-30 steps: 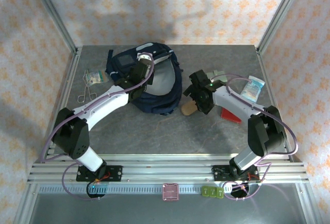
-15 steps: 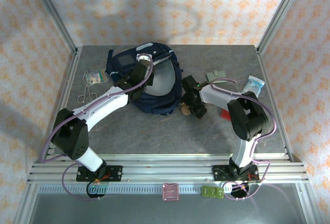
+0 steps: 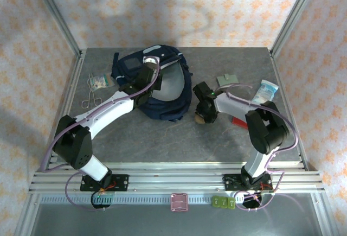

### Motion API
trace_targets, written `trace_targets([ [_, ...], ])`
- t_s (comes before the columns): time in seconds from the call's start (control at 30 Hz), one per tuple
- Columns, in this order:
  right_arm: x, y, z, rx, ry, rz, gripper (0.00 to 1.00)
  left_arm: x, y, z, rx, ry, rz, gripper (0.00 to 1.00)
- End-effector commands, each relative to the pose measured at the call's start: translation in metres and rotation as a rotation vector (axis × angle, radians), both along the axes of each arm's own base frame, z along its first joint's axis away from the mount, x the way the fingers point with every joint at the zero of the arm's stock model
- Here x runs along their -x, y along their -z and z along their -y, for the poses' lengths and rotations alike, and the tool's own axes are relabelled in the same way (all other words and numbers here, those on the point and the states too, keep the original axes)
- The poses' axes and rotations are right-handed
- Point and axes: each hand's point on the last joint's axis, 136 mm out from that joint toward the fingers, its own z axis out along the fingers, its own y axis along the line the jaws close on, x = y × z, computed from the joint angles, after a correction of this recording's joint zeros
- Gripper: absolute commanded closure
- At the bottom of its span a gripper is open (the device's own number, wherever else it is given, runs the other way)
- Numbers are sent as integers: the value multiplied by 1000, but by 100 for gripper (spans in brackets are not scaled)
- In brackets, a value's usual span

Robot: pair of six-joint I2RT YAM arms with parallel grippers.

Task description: Pack the student bag

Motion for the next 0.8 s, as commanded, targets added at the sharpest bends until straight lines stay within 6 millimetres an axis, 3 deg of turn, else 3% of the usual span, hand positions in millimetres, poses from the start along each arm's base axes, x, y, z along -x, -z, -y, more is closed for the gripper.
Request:
trace_targets([
  [0.0, -32, -57, -21, -4, -187, 220, 77, 0, -78, -1, 126, -4, 187, 100],
  [0.1, -44, -84, -48, 24, -331, 287, 77, 0, -86, -1, 128, -2, 197, 100],
  [0.2, -48, -93, -85, 18, -490, 317, 77, 1, -88, -2, 128, -5, 200, 100],
  [0.43, -57, -81, -156, -23, -731, 306, 74, 2, -103, -4, 169, -13, 233, 100],
  [0.6, -74, -77, -181, -38, -795, 332, 65, 1, -111, -5, 180, -10, 241, 100],
  [0.7, -84, -80, -185, -1, -815, 372, 55, 1, -108, -5, 182, -11, 233, 100],
  [0.77, -91, -80, -179, 50, -798, 391, 42, 1, -105, -4, 186, -9, 228, 100],
])
